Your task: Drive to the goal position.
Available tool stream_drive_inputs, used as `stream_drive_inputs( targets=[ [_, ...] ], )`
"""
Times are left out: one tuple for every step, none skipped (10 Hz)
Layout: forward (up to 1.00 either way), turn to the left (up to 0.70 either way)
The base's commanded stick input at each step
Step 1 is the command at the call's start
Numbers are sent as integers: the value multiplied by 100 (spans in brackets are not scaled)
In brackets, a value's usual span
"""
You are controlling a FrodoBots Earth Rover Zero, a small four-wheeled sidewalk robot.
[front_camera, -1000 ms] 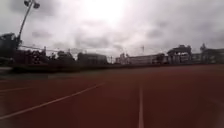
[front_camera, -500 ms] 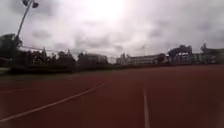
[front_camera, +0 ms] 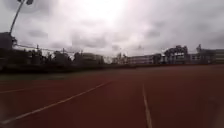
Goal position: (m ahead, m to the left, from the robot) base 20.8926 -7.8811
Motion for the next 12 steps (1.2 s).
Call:
stream_drive_inputs(
  targets=[
    [50, -8],
    [50, 0],
    [50, 0],
    [50, 0],
    [50, 0],
    [50, 0],
    [50, 0],
    [50, 0],
    [50, 0],
    [50, 0],
    [50, -2],
    [50, -7]
  ],
)
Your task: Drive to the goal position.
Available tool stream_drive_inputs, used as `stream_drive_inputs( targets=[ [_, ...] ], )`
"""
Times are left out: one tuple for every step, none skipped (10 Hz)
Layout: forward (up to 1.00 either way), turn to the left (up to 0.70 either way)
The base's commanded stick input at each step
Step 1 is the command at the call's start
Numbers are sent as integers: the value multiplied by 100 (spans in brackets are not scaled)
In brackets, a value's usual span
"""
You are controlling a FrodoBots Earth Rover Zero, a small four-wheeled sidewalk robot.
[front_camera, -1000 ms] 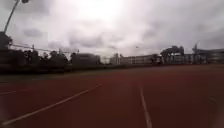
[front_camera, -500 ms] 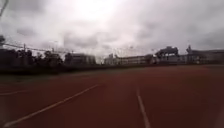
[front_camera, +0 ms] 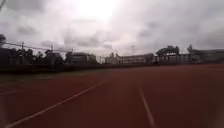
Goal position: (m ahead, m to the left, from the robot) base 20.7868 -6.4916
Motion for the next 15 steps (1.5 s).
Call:
stream_drive_inputs(
  targets=[
    [50, -49],
    [50, -50],
    [50, -40],
    [50, -24],
    [50, 0],
    [50, 0],
    [50, 0],
    [50, 0],
    [50, 0],
    [50, 0],
    [50, 0],
    [50, 0],
    [50, 0],
    [50, 0],
    [50, 0]
  ],
)
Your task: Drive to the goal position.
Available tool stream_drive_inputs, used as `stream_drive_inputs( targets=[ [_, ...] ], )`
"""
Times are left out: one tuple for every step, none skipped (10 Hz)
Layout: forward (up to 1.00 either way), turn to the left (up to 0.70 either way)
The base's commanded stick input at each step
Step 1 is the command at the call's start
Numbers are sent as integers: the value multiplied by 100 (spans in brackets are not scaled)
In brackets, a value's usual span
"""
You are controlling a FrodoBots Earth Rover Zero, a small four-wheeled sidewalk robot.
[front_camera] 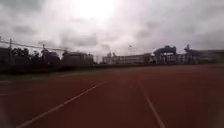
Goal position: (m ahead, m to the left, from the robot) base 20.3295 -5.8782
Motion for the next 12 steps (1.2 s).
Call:
stream_drive_inputs(
  targets=[
    [50, 0],
    [50, 0],
    [50, 0],
    [50, 0],
    [50, -1],
    [50, -45],
    [50, -48],
    [50, -50],
    [50, -50],
    [50, -49],
    [50, -48],
    [50, 0]
  ],
)
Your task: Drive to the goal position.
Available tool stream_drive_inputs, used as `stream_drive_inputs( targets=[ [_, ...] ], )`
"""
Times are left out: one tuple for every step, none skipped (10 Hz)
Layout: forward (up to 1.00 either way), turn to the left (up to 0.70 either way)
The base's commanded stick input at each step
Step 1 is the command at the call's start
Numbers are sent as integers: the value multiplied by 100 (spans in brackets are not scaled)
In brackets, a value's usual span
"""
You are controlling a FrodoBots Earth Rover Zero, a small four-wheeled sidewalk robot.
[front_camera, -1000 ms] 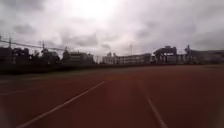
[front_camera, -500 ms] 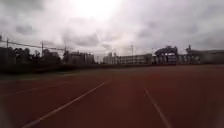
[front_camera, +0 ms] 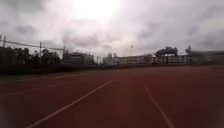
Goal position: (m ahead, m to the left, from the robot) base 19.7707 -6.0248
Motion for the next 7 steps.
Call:
stream_drive_inputs(
  targets=[
    [50, 0],
    [50, 0],
    [50, 0],
    [50, 0],
    [50, 0],
    [50, 0],
    [50, 0]
  ],
)
